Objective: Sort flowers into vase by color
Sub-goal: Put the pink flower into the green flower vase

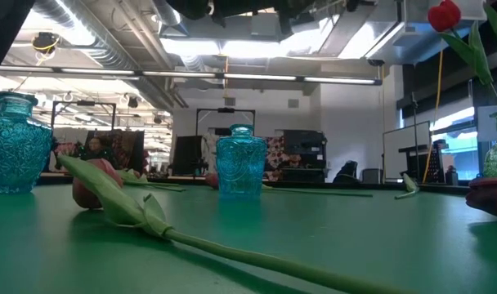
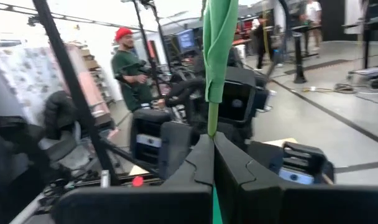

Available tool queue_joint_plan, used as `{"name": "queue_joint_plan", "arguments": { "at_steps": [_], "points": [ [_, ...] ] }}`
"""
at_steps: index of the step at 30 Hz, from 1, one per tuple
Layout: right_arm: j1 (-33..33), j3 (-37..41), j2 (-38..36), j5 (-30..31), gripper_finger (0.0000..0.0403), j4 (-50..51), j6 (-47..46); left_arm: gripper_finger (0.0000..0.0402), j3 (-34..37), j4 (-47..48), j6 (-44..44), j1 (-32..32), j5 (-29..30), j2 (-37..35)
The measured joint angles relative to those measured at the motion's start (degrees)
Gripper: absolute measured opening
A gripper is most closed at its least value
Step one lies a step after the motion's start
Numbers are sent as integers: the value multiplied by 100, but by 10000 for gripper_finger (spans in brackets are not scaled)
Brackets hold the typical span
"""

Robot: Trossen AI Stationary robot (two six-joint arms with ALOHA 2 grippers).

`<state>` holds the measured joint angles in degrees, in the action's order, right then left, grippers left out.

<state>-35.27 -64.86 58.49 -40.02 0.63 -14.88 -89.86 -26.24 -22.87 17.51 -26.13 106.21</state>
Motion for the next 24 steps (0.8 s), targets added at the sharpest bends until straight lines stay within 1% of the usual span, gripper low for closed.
{"name": "queue_joint_plan", "arguments": {
  "at_steps": [2,5,8,11,14,16,19,21,24],
  "points": [
    [0,0,123,39,0,-133,25,188,0,-2,115,-11,13,0],
    [0,0,272,-44,0,-267,26,181,0,23,140,-25,305,0],
    [0,0,360,-58,0,-259,33,159,0,126,140,14,559,0],
    [0,0,371,-57,0,-261,76,115,0,265,70,75,597,0],
    [0,0,362,-58,1,-250,127,54,0,306,81,86,580,2],
    [0,0,352,-51,8,-161,128,17,0,309,158,79,563,2],
    [0,0,349,-42,39,38,-45,7,0,392,273,63,544,2],
    [0,0,343,-83,74,92,-252,4,0,539,393,40,550,2],
    [0,0,232,-101,132,30,-325,3,0,782,631,-24,563,2]
  ]
}}
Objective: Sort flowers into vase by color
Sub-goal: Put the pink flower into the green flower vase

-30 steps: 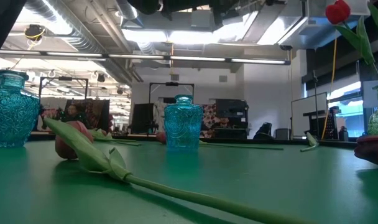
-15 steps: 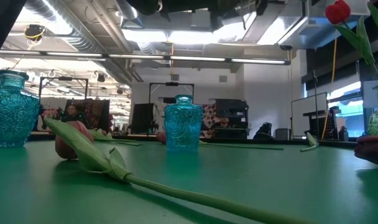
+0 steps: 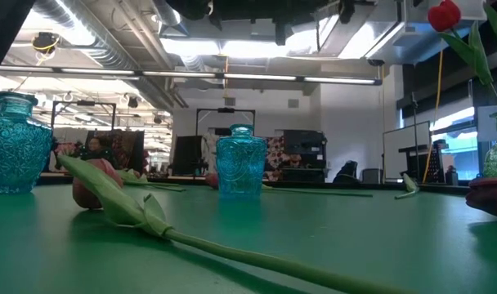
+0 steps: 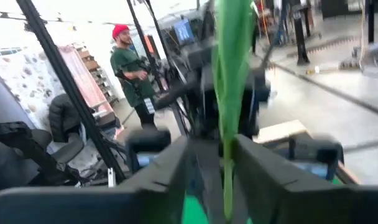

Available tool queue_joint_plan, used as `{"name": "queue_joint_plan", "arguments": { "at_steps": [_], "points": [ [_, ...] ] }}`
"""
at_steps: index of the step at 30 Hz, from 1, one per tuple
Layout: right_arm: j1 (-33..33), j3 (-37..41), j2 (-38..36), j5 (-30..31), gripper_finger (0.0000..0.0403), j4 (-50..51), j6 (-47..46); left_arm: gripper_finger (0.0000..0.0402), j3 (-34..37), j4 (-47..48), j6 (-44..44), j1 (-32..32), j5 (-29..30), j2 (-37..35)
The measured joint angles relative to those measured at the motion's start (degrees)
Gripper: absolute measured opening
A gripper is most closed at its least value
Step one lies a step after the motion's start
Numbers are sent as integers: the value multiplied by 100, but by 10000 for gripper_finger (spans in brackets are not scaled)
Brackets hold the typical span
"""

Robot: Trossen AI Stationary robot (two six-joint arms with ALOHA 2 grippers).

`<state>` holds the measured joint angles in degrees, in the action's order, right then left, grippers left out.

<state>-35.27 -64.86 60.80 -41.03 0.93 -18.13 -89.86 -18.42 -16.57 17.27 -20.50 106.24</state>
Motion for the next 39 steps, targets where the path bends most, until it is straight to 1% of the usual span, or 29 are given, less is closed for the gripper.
{"name": "queue_joint_plan", "arguments": {
  "at_steps": [2,4,7,9,11,14,16,17,19,21,24,28,31,35,39],
  "points": [
    [0,-2,-49,0,166,-117,16,3,0,115,117,-65,1,0],
    [0,-4,-42,124,190,-179,18,2,0,217,247,-134,49,0],
    [0,-4,-2,214,198,-250,37,2,0,283,384,-214,153,0],
    [0,-4,5,245,184,-302,39,2,0,285,435,-213,156,0],
    [0,-4,8,243,158,-421,39,2,0,308,478,-209,160,0],
    [0,-4,-20,101,94,-672,46,8,0,391,519,-207,162,0],
    [0,-4,-23,-138,37,-799,65,20,0,435,528,-207,160,0],
    [0,-4,-20,-232,22,-820,63,28,0,485,550,-207,158,0],
    [0,-2,-26,-423,17,-823,-40,44,0,589,560,-210,154,-2],
    [-3,2,-113,-739,14,-766,-219,62,0,764,472,-212,127,-88],
    [-42,2,-412,-1122,9,-614,-258,92,0,940,346,-271,-10,-325],
    [-349,3,-1097,-1610,7,-209,-413,121,-11,1607,343,-470,-285,-697],
    [-789,0,-1706,-1718,7,180,-433,128,-9,1828,315,-708,-279,-841],
    [-1525,-2,-2372,-1690,6,375,-558,129,-9,1695,103,-1029,87,-909],
    [-2181,-4,-2898,-1710,5,705,-844,129,-7,1793,-54,-1290,730,-890]
  ]
}}
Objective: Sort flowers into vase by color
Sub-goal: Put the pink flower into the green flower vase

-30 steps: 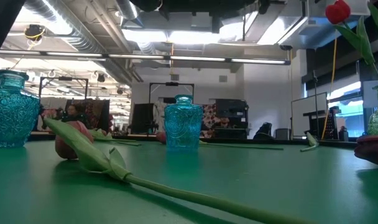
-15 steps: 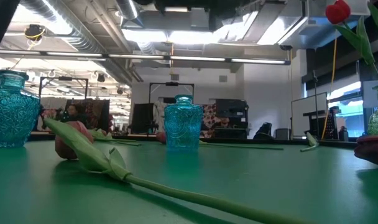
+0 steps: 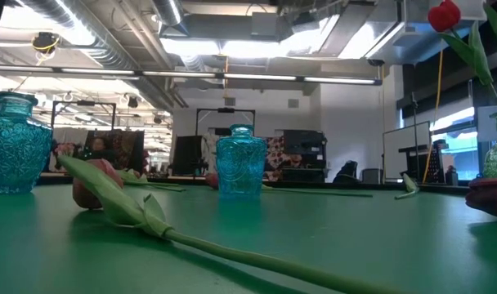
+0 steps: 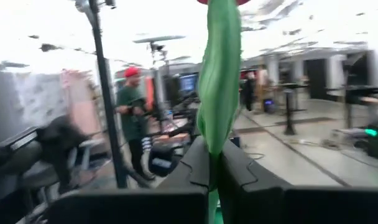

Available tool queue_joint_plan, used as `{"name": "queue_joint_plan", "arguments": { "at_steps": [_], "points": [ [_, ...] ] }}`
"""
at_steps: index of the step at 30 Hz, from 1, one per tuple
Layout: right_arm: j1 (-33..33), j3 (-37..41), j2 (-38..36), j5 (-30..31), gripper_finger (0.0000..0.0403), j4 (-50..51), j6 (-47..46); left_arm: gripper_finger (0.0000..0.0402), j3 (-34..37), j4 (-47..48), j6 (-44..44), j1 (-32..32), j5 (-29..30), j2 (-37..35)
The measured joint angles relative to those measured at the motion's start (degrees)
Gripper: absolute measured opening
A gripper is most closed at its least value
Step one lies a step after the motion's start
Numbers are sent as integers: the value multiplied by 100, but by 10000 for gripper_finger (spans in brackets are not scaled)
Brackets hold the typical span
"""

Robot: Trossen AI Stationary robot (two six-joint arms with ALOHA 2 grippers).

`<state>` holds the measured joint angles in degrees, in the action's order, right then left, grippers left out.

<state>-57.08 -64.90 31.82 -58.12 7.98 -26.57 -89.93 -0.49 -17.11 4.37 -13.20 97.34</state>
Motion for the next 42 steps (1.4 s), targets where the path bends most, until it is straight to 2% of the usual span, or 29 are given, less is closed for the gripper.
{"name": "queue_joint_plan", "arguments": {
  "at_steps": [2,6,10,14,17,22,26,32,42],
  "points": [
    [-277,0,-235,99,5,231,-183,130,0,1,-24,-98,325,0],
    [-673,-281,-604,790,4,751,-142,130,9,26,-34,-183,850,-58],
    [-863,-1083,-541,1424,4,2313,529,128,7,-22,-52,-160,1151,-116],
    [-868,-2230,-199,2739,4,4351,1517,118,7,-24,-74,-73,1223,-116],
    [-863,-3005,40,3499,4,5371,1968,110,7,-24,-60,4,1219,-118],
    [-859,-3504,168,4043,4,5609,1757,99,7,-30,-17,163,922,-118],
    [-857,-3479,178,4173,4,5778,1606,96,7,31,-26,235,625,-156],
    [-859,-3095,98,4556,4,6160,1916,95,7,305,-30,180,464,-283],
    [-909,-1062,-993,4809,4,5455,1868,95,4,729,68,60,506,-631]
  ]
}}
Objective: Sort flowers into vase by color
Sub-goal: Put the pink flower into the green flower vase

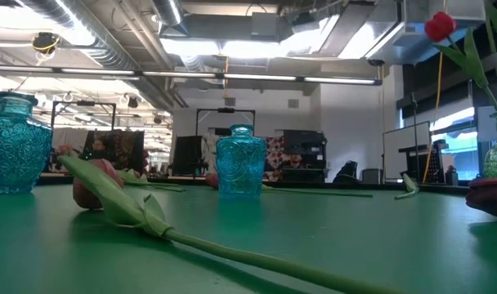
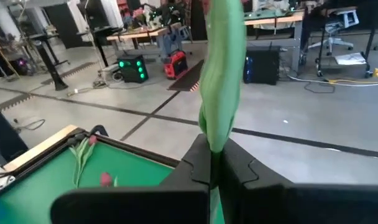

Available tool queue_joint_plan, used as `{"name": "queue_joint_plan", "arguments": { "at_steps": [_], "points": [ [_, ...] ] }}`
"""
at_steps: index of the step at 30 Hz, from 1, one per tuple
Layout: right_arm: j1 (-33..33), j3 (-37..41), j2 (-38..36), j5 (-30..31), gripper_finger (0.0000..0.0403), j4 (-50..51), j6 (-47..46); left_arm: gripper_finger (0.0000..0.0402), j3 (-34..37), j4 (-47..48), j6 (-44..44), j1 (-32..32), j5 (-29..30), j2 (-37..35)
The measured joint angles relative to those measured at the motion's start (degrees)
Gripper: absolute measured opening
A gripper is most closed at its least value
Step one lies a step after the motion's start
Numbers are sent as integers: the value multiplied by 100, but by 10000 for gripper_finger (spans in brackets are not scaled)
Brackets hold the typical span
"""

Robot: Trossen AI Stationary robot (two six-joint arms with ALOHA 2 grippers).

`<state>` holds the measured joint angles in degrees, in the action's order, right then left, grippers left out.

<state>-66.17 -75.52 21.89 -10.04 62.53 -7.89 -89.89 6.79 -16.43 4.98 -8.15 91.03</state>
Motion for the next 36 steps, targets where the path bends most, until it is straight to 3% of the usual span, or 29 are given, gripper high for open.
{"name": "queue_joint_plan", "arguments": {
  "at_steps": [3,11,28,36],
  "points": [
    [-150,460,-346,-41,4,-247,-88,95,0,110,0,-39,79,-99],
    [-218,1042,-712,-955,4,80,-77,95,0,181,0,-42,153,-117],
    [-210,1336,-798,-1120,4,323,846,95,0,169,-91,-37,151,-112],
    [-210,1556,-798,-1121,41,1047,1299,95,0,258,7,-27,259,-110]
  ]
}}
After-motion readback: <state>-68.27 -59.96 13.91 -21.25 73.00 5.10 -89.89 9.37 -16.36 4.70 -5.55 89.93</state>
